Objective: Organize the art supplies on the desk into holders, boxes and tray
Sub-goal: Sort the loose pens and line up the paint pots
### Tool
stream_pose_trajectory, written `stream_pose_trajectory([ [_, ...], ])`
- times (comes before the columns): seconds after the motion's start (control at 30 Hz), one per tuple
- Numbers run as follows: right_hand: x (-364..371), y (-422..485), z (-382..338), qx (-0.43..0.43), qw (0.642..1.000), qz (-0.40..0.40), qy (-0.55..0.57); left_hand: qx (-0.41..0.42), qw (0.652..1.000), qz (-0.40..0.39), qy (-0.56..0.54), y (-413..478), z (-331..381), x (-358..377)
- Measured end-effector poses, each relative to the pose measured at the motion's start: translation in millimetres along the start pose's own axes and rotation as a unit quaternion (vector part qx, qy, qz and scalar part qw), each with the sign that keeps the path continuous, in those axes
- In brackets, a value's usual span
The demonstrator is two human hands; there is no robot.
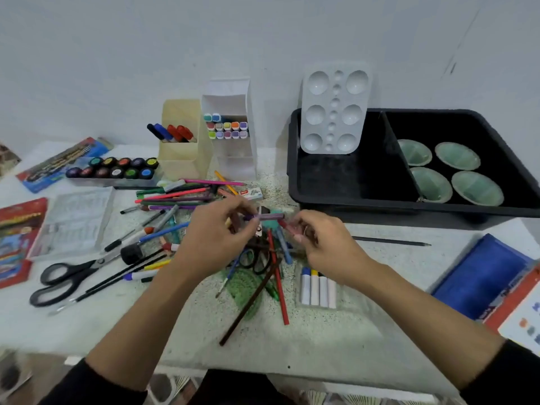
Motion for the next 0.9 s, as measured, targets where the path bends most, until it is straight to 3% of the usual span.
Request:
stream_pose_trajectory([
  [0.27,38,43,-62,-0.022,0.995,-0.034,0.091,-0.092,0.989,0.078,-0.091,-33,-74,-86],
  [0.63,124,119,-175,-0.017,0.979,-0.114,0.170,-0.158,0.975,0.128,-0.087,-47,-190,-222],
  [0.9,188,174,-248,0.005,0.964,-0.113,0.240,-0.193,0.973,0.125,-0.030,-52,-273,-302],
])
Point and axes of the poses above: each hand's wrist, its own y-axis towards the middle knuckle, its own x-axis out of the palm, z = x × y, the point moved 10 cm from there along y, towards the middle knuckle, and after that the axes turned 9 degrees about -y, right-handed, at the moved point
